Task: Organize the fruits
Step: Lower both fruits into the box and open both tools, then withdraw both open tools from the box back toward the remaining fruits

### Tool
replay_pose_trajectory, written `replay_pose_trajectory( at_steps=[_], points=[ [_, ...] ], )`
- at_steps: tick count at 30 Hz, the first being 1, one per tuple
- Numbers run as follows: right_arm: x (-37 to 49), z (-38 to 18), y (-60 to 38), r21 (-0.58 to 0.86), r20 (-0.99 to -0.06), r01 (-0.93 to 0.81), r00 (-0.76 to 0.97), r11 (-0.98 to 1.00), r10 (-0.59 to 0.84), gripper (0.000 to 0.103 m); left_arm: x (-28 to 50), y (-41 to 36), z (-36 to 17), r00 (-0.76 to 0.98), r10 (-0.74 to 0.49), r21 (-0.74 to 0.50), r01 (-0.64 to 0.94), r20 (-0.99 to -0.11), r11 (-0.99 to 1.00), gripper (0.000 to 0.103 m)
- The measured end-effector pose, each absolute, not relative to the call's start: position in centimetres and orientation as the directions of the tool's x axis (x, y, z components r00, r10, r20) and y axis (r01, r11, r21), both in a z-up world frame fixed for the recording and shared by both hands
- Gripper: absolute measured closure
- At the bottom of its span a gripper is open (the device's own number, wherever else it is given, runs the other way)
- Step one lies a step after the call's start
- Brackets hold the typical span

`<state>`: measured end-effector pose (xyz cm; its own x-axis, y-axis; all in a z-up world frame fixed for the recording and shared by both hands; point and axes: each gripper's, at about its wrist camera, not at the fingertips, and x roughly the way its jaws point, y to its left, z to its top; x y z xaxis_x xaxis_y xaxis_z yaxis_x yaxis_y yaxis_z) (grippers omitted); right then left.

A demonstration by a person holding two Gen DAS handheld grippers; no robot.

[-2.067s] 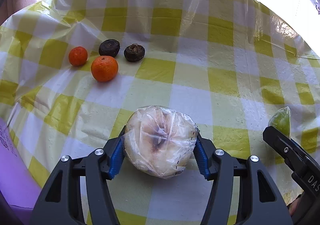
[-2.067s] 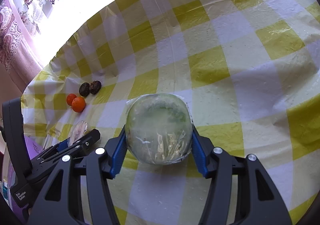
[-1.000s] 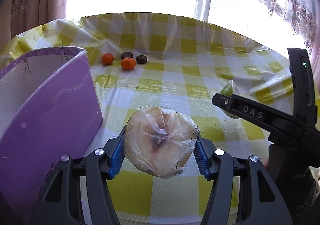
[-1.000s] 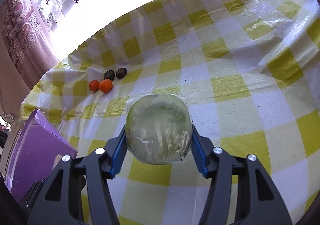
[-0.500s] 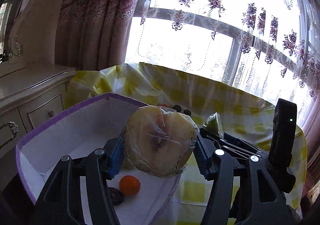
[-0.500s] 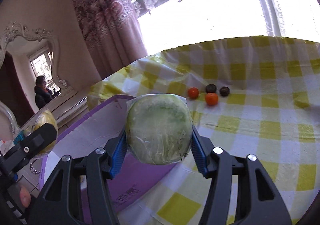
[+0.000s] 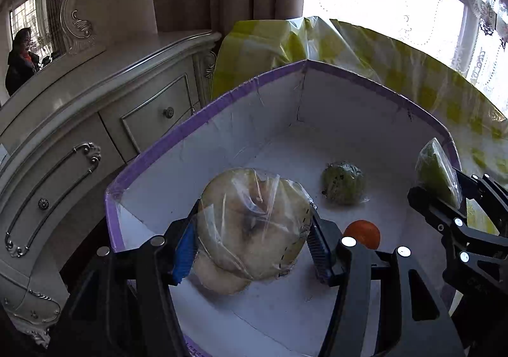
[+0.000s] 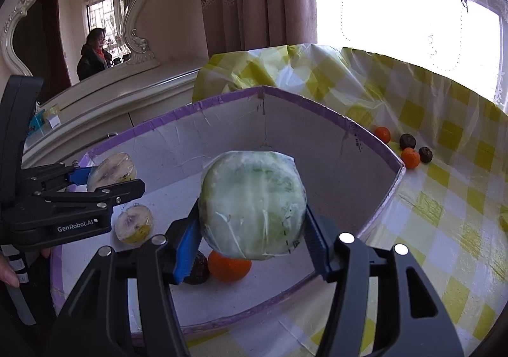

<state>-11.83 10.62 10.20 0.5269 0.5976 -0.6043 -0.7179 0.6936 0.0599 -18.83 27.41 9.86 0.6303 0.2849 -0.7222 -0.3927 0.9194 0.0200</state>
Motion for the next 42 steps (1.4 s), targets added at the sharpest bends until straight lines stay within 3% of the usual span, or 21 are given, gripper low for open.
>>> replay_pose_trajectory(
  at_steps=[2, 8, 20, 25, 27, 28, 40, 42],
  points=[
    [-11.8, 10.1, 11.2, 0.031, -0.626, -0.723, 0.523, 0.69, 0.578, 0.044, -18.5, 27.0, 9.7, 0.61, 0.327, 0.079, -0.396, -0.722, 0.915, 0.046],
    [-10.8, 9.1, 14.0, -0.055, -0.696, -0.733, 0.515, 0.678, 0.5, 0.044, -17.5, 27.4, 9.6, 0.586, 0.332, 0.1, -0.392, -0.739, 0.914, 0.046],
    [-8.2, 7.8, 17.5, -0.129, -0.825, -0.749, 0.445, 0.65, 0.349, 0.044, -15.8, 29.0, 7.7, 0.465, 0.2, 0.022, -0.359, -0.863, 0.933, 0.046],
    [-8.2, 7.7, 17.6, -0.13, -0.832, -0.753, 0.437, 0.645, 0.342, 0.043, -15.6, 29.4, 7.2, 0.439, 0.18, 0.004, -0.372, -0.88, 0.928, 0.045],
    [-8.3, 8.1, 17.4, -0.116, -0.82, -0.752, 0.442, 0.649, 0.365, 0.025, -15.5, 29.4, 7.1, 0.431, 0.181, 0.008, -0.373, -0.884, 0.928, 0.042],
    [-8.3, 8.3, 17.3, -0.116, -0.816, -0.748, 0.447, 0.653, 0.367, 0.022, -15.5, 29.5, 7.2, 0.436, 0.18, 0.005, -0.373, -0.882, 0.928, 0.039],
    [-8.3, 8.5, 16.6, -0.094, -0.796, -0.737, 0.46, 0.669, 0.394, 0.021, -15.7, 29.0, 7.8, 0.454, 0.214, 0.031, -0.377, -0.865, 0.926, 0.033],
    [-8.4, 8.6, 16.2, -0.089, -0.776, -0.738, 0.473, 0.669, 0.418, 0.021, -16.0, 28.6, 8.3, 0.46, 0.277, 0.081, -0.401, -0.844, 0.912, 0.026]
  ],
)
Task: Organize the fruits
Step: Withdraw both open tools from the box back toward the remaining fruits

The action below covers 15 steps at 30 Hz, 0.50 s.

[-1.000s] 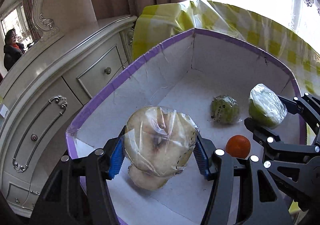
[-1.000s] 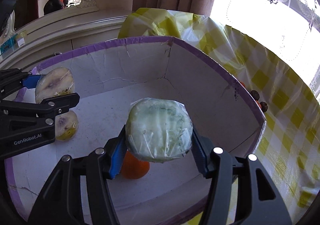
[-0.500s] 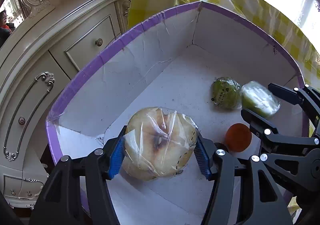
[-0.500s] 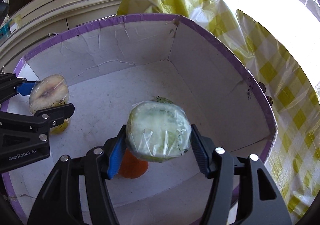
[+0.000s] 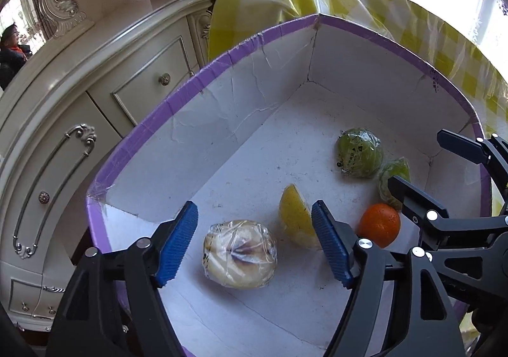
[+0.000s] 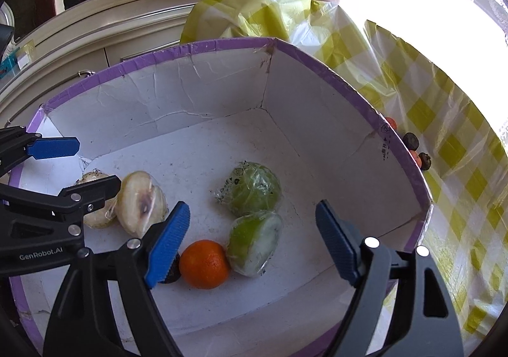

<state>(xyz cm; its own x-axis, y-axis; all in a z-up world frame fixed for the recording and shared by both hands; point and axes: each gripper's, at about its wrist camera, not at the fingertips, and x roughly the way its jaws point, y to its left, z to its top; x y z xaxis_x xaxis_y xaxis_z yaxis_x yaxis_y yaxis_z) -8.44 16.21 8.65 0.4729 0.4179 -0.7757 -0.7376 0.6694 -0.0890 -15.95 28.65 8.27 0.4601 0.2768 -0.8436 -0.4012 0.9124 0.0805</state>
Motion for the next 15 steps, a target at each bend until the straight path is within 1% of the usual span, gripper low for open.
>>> replay_pose_trajectory(
  at_steps=[2, 3, 6, 7, 9, 10, 12, 13, 15],
  points=[
    [-8.7, 8.9, 15.7, -0.071, -0.747, -0.742, 0.482, 0.667, 0.457, 0.021, -16.5, 28.1, 9.1, 0.49, 0.364, 0.136, -0.441, -0.792, 0.887, 0.018],
    [-8.7, 9.0, 15.4, -0.058, -0.733, -0.745, 0.484, 0.664, 0.478, 0.021, -16.8, 27.5, 9.6, 0.503, 0.419, 0.178, -0.457, -0.756, 0.871, 0.017],
    [-8.9, 9.5, 14.4, -0.005, -0.676, -0.754, 0.486, 0.657, 0.553, 0.012, -17.2, 25.8, 11.0, 0.517, 0.565, 0.295, -0.513, -0.643, 0.806, 0.016],
    [-9.0, 9.6, 14.2, 0.016, -0.664, -0.754, 0.483, 0.656, 0.571, 0.01, -17.3, 25.4, 11.6, 0.518, 0.608, 0.322, -0.539, -0.602, 0.779, 0.016],
    [-8.9, 9.7, 13.9, 0.048, -0.651, -0.75, 0.477, 0.659, 0.59, 0.009, -17.2, 25.2, 13.0, 0.515, 0.658, 0.348, -0.575, -0.549, 0.74, 0.014],
    [-9.0, 9.8, 13.7, 0.055, -0.641, -0.749, 0.481, 0.661, 0.598, 0.009, -17.3, 25.2, 13.9, 0.512, 0.673, 0.335, -0.602, -0.534, 0.724, 0.014],
    [-9.4, 10.4, 12.8, 0.069, -0.596, -0.75, 0.498, 0.658, 0.63, 0.009, -17.7, 25.2, 16.4, 0.558, 0.657, 0.248, -0.635, -0.508, 0.731, 0.014],
    [-9.7, 10.9, 12.2, 0.08, -0.564, -0.754, 0.505, 0.652, 0.653, 0.009, -18.1, 24.8, 17.6, 0.591, 0.64, 0.197, -0.64, -0.491, 0.743, 0.014],
    [-10.5, 12.2, 10.2, 0.091, -0.463, -0.752, 0.548, 0.652, 0.697, 0.009, -19.0, 23.6, 20.2, 0.675, 0.595, 0.085, -0.628, -0.437, 0.774, 0.014]
  ],
)
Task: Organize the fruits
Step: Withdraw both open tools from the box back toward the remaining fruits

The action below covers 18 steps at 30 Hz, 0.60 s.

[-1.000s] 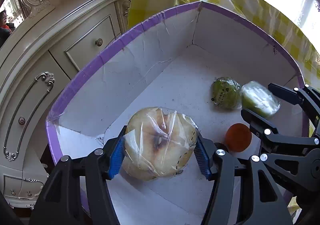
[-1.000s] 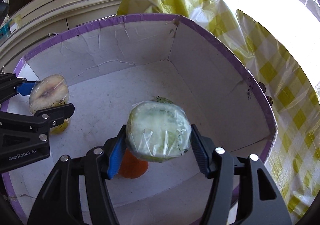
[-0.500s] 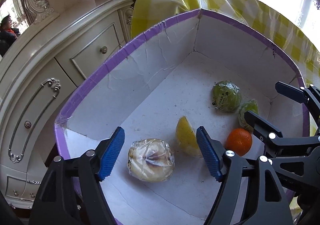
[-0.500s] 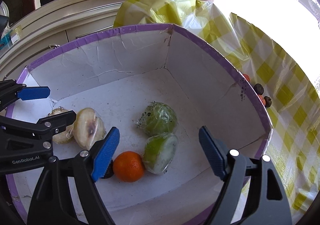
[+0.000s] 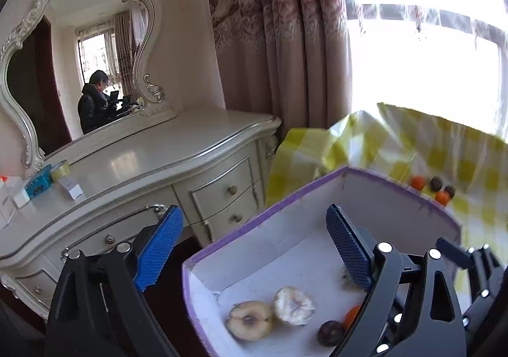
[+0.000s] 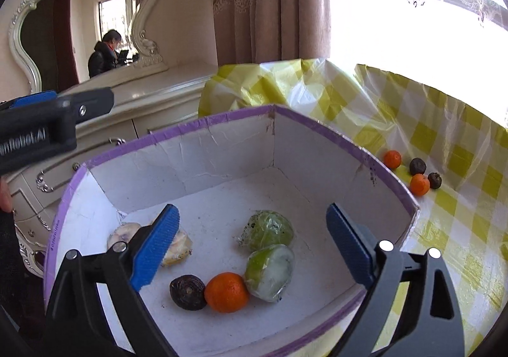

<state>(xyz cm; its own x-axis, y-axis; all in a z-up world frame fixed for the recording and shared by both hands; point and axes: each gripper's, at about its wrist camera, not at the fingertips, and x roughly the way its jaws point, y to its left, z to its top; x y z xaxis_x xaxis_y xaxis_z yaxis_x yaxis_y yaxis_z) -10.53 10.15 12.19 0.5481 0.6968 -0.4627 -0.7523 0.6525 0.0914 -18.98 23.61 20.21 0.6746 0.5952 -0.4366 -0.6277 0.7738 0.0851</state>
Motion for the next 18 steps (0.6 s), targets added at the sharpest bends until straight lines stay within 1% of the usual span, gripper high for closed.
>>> replay_pose_trajectory(
  at_steps=[1, 2, 3, 4, 6, 7, 8, 9, 10, 13, 15, 18],
  points=[
    [-10.8, 12.8, 8.8, 0.093, -0.411, -0.745, 0.576, 0.661, 0.707, 0.008, -19.7, 22.6, 21.3, 0.722, 0.564, 0.033, -0.604, -0.4, 0.797, 0.014],
    [-10.9, 13.3, 7.4, 0.097, -0.365, -0.729, 0.608, 0.678, 0.705, 0.004, -20.1, 21.5, 22.3, 0.775, 0.523, -0.013, -0.563, -0.354, 0.826, 0.014],
    [-10.7, 13.7, 5.8, 0.107, -0.323, -0.706, 0.641, 0.7, 0.696, 0.002, -20.7, 20.1, 23.0, 0.826, 0.477, -0.047, -0.512, -0.299, 0.858, 0.014],
    [-10.4, 13.8, 4.2, 0.126, -0.291, -0.677, 0.674, 0.725, 0.679, 0.002, -21.2, 18.6, 23.5, 0.875, 0.421, -0.069, -0.448, -0.238, 0.892, 0.014],
    [-9.2, 13.5, 0.9, 0.183, -0.273, -0.601, 0.73, 0.778, 0.627, 0.002, -21.8, 15.2, 23.6, 0.948, 0.292, -0.073, -0.303, -0.124, 0.95, 0.012],
    [-8.4, 13.1, -0.8, 0.213, -0.28, -0.553, 0.755, 0.805, 0.593, 0.002, -21.8, 13.6, 23.3, 0.973, 0.213, -0.056, -0.218, -0.084, 0.974, 0.011],
    [-7.5, 12.5, -2.5, 0.24, -0.296, -0.504, 0.776, 0.83, 0.557, 0.002, -21.4, 11.8, 22.7, 0.99, 0.13, -0.026, -0.131, -0.063, 0.991, 0.011],
    [-6.6, 11.7, -4.2, 0.264, -0.321, -0.451, 0.792, 0.853, 0.518, 0.002, -20.9, 10.0, 22.0, 0.997, 0.049, 0.012, -0.049, -0.066, 0.999, 0.011],
    [-5.8, 10.9, -5.8, 0.281, -0.352, -0.392, 0.807, 0.876, 0.474, 0.002, -20.3, 8.1, 21.3, 0.996, -0.013, 0.053, 0.018, -0.087, 0.998, 0.011],
    [-3.8, 8.3, -10.4, 0.343, -0.416, -0.245, 0.826, 0.907, 0.38, 0.002, -17.9, 3.0, 18.6, 0.972, -0.136, 0.144, 0.164, -0.191, 0.976, 0.011],
    [-2.8, 6.7, -12.9, 0.365, -0.457, -0.153, 0.83, 0.918, 0.32, 0.002, -16.1, 0.8, 16.8, 0.941, -0.206, 0.133, 0.248, -0.267, 0.96, 0.011],
    [-1.3, 4.4, -15.7, 0.374, -0.512, -0.042, 0.824, 0.927, 0.244, 0.002, -12.9, -0.7, 14.1, 0.905, -0.24, 0.06, 0.278, -0.351, 0.959, 0.011]
  ],
)
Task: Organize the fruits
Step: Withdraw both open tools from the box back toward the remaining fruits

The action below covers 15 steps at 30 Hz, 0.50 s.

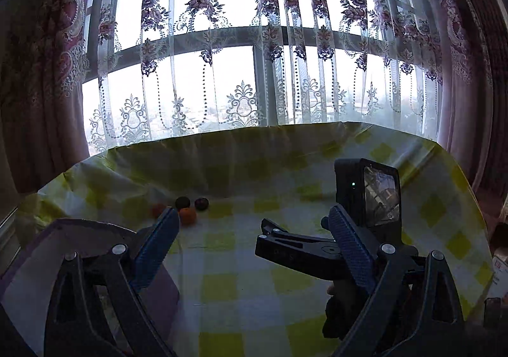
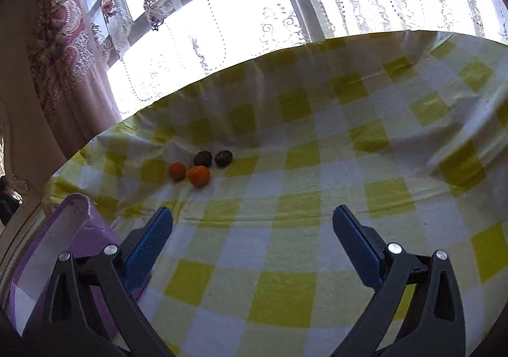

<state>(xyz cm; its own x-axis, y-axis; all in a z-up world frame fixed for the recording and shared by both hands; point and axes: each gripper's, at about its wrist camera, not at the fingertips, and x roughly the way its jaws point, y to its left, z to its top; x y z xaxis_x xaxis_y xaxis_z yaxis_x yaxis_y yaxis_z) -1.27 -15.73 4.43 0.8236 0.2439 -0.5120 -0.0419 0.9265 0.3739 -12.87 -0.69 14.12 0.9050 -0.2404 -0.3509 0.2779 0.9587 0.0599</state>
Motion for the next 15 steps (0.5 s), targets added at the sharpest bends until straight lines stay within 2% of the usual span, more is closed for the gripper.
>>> replay_pose_trajectory(
  at_steps=[5, 9, 13, 15],
  points=[
    [0.4, 2.0, -17.6, 0.322, -0.593, 0.063, 0.791, 0.945, 0.15, 0.002, -6.4, -1.4, 9.6, 0.865, -0.151, -0.007, 0.168, -0.479, 0.986, 0.011],
    [1.5, 0.9, -17.5, 0.29, -0.652, 0.109, 0.75, 0.951, 0.113, 0.002, -2.8, -0.7, 8.0, 0.838, -0.107, -0.063, 0.087, -0.534, 0.994, 0.011],
    [2.4, 0.2, -18.0, 0.279, -0.696, 0.176, 0.714, 0.944, 0.072, 0.002, -1.5, -0.7, 7.4, 0.846, -0.08, -0.03, 0.076, -0.527, 0.997, 0.011],
    [2.9, -0.2, -18.5, 0.297, -0.713, 0.2, 0.697, 0.934, 0.078, 0.002, -0.4, 0.5, 6.6, 0.822, -0.041, -0.054, 0.013, -0.568, 0.998, 0.011]
  ],
)
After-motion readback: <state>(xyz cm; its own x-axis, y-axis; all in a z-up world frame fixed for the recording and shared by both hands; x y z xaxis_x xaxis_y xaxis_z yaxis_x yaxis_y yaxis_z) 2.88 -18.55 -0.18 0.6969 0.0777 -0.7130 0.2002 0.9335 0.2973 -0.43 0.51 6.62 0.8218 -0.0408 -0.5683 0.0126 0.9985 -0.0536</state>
